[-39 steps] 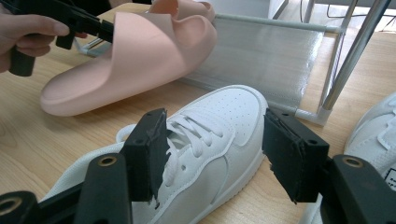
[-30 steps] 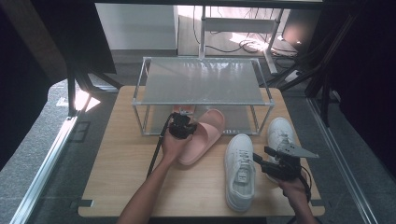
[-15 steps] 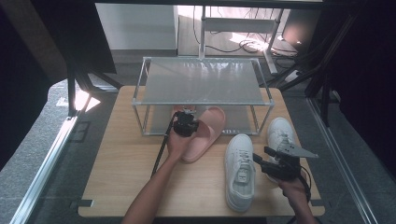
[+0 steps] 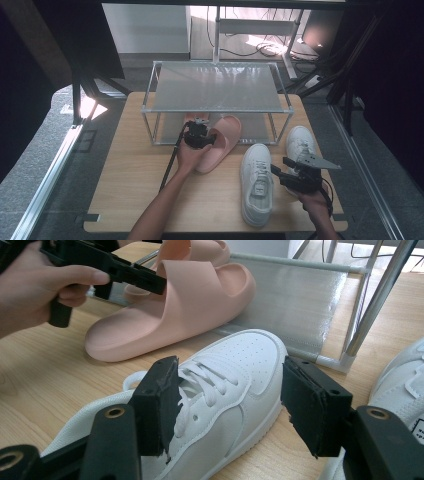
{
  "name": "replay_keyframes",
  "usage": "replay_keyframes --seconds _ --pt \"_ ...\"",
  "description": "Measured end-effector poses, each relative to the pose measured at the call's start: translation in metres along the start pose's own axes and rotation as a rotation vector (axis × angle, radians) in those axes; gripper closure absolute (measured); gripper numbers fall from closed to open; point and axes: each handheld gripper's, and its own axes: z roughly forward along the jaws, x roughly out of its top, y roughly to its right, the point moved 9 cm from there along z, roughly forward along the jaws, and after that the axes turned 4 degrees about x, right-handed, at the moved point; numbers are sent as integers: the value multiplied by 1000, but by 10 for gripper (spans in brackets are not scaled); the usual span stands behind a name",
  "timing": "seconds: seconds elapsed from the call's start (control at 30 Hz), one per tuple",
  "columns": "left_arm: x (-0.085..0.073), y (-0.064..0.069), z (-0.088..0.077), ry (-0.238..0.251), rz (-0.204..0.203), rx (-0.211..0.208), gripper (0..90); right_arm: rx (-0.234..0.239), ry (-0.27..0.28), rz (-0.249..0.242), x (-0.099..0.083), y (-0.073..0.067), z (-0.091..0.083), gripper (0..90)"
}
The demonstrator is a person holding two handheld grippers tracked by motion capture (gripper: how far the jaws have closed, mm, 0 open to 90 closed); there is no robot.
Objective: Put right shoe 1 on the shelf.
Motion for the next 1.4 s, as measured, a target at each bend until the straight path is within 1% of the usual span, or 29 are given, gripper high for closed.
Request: replay_keyframes --seconds 0.03,0.1,0.2,0.3,0.33,0.37,0.43,0.47,0.53,0.67,0.7,0.77,0.93,1.03,1.13,1.23,1.27,1.3,1.33,1.37,1.4 --pt "-1 1 -3 -1 -8 -13 534 0 -1 1 0 0 0 412" --pt "-4 0 -12 3 3 -12 528 1 -3 0 0 -1 0 412" --pt "-10 -2 -23 9 15 -18 555 0 -3 -2 0 -1 1 412" --pt "-17 -4 -34 13 33 -25 639 -1 -4 -2 0 -1 1 412" --pt "-20 -4 -39 15 41 -27 683 -1 -3 -2 0 -1 1 412" --pt "-24 -5 -44 9 57 -39 732 -2 -2 -2 0 -1 0 412" --pt "-30 -5 -52 8 70 -48 813 -3 0 -2 0 -1 0 412" --pt "-34 -5 -56 2 80 -56 846 -3 0 -1 0 -1 0 412" --pt "-44 -6 -63 -17 106 -58 890 -4 -3 -2 0 -1 0 412" --pt "-64 -10 -75 -51 136 -64 900 -2 -3 -4 0 -2 0 412" --pt "-68 -11 -78 -58 138 -62 900 -2 -3 -4 0 -2 0 412" --pt "-79 -14 -82 -72 142 -70 900 -3 -2 -4 0 -2 0 412" --pt "-101 -15 -85 -106 145 -83 900 -4 -2 -3 0 -2 0 412" --pt "-109 -14 -83 -126 154 -90 900 -4 -4 -6 0 -3 1 412" --pt "-113 -10 -79 -141 153 -100 900 -3 -8 -8 0 -4 1 412" --pt "-115 -7 -75 -153 162 -107 900 -4 -5 -6 0 -3 1 412" --pt "-116 -7 -74 -158 171 -108 900 -4 -5 -4 0 -3 1 411" --pt "-116 -6 -73 -160 162 -110 900 -5 -4 -3 0 -2 1 412" --pt "-117 -6 -71 -162 169 -109 900 -5 -4 -3 0 -2 1 412" --pt "-117 -5 -70 -165 161 -112 900 -6 -3 -3 0 -2 0 412" --pt "-118 -5 -69 -169 168 -113 900 -5 -3 -3 0 -2 0 412"
